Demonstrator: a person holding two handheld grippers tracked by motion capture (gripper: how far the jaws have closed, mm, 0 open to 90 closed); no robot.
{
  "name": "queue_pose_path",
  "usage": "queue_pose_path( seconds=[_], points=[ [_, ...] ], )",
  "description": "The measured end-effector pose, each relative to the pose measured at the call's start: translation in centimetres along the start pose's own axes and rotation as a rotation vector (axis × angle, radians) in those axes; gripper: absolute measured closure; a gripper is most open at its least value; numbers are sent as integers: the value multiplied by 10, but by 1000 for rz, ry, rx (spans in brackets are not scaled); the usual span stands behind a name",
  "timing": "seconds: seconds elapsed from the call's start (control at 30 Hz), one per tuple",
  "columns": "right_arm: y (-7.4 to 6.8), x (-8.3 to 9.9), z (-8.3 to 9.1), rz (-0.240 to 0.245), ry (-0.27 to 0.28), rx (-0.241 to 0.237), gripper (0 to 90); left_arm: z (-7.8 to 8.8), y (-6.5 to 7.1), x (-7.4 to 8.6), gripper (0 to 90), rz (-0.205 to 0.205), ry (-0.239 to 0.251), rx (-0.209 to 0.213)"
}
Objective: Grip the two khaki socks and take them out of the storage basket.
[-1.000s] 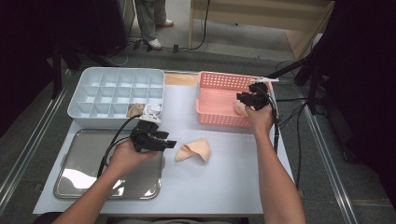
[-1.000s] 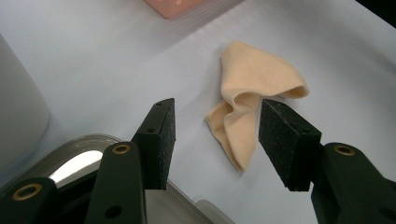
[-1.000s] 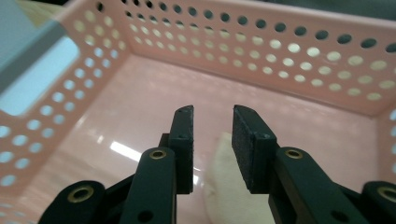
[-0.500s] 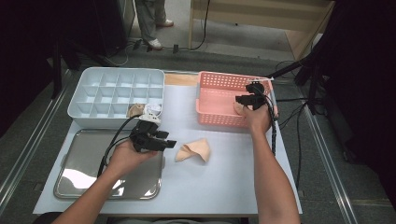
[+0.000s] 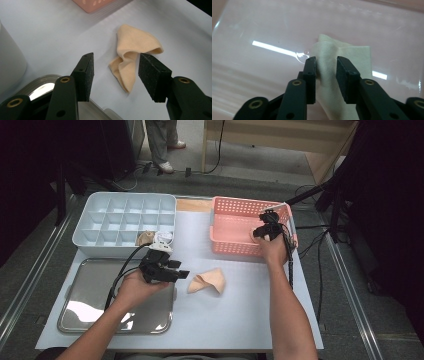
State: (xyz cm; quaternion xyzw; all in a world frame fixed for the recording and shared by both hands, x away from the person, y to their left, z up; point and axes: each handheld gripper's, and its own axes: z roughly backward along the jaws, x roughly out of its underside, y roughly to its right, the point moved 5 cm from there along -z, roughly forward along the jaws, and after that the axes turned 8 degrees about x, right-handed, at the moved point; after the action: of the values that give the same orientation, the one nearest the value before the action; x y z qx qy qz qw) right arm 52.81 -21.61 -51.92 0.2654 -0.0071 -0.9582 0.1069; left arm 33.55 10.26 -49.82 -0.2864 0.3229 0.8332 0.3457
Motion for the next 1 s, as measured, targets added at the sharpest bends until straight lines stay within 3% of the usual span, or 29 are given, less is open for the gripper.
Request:
queue_pose_path(
  seconds=[0.27,0.4,0.63,0.8,1.0],
  points=[
    [1,0,-3,-7,-55,4,857,2,0,-1,476,2,8,1],
    [1,1,-3,-35,-56,-9,881,2,0,-1,476,-3,6,2],
    [-1,0,3,-34,14,-45,883,3,-1,-1,476,2,16,-1],
    [-2,-3,18,-69,74,-121,883,3,-3,-1,476,6,7,-5],
    [-5,-6,35,-51,121,-148,883,1,-2,-1,475,6,6,-2]
  ],
)
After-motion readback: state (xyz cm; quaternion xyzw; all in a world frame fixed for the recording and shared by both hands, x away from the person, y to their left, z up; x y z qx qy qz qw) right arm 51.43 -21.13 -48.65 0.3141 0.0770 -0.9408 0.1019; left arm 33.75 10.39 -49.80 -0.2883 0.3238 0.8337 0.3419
